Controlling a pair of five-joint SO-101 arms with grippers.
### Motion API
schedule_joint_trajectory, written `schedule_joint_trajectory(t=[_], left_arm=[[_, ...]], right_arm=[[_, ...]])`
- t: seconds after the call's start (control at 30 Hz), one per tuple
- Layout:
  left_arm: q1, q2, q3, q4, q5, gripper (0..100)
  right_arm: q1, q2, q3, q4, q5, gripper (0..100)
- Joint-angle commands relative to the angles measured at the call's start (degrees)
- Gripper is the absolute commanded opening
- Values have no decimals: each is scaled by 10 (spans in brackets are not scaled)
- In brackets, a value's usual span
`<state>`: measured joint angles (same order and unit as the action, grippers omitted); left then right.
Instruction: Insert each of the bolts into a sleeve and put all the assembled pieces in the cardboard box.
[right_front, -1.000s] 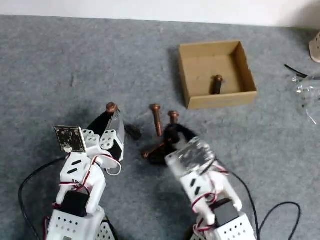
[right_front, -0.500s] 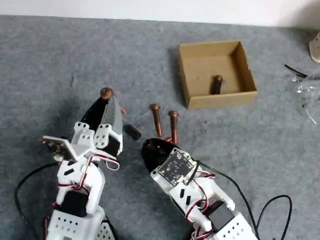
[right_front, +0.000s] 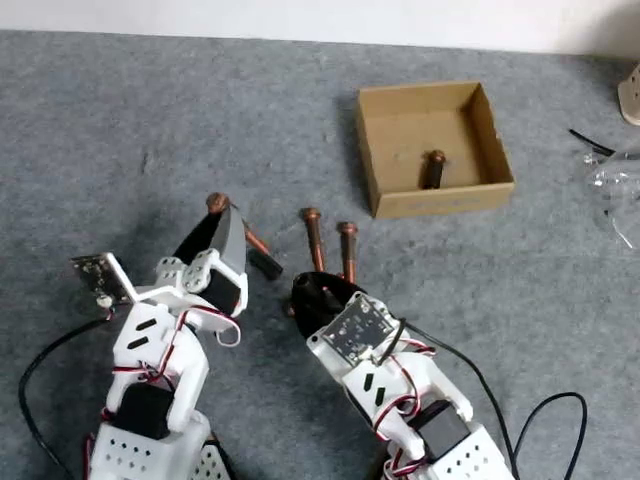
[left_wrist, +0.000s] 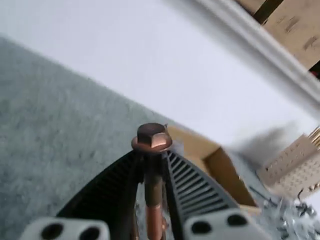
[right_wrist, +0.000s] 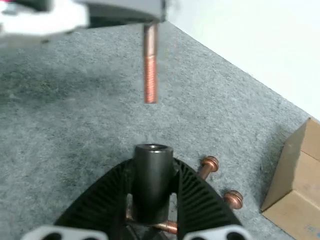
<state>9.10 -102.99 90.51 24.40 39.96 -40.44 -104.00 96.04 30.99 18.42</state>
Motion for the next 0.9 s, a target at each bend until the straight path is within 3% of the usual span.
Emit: schedule_joint_trajectory(t=[0.0,0.27,0.43,0.87], left_arm=[[29,-10,-42,14,2,6],[100,-10,-40,12,2,6],[102,-10,-35,-37,2,6],[109,-10,-51,-38,3,6]], right_arm=[[16,-11,63,0,-3,4],[-14,-6,65,3,-3,4],[-14,-6,65,4,-3,4],[-12,-7,65,4,-3,4]])
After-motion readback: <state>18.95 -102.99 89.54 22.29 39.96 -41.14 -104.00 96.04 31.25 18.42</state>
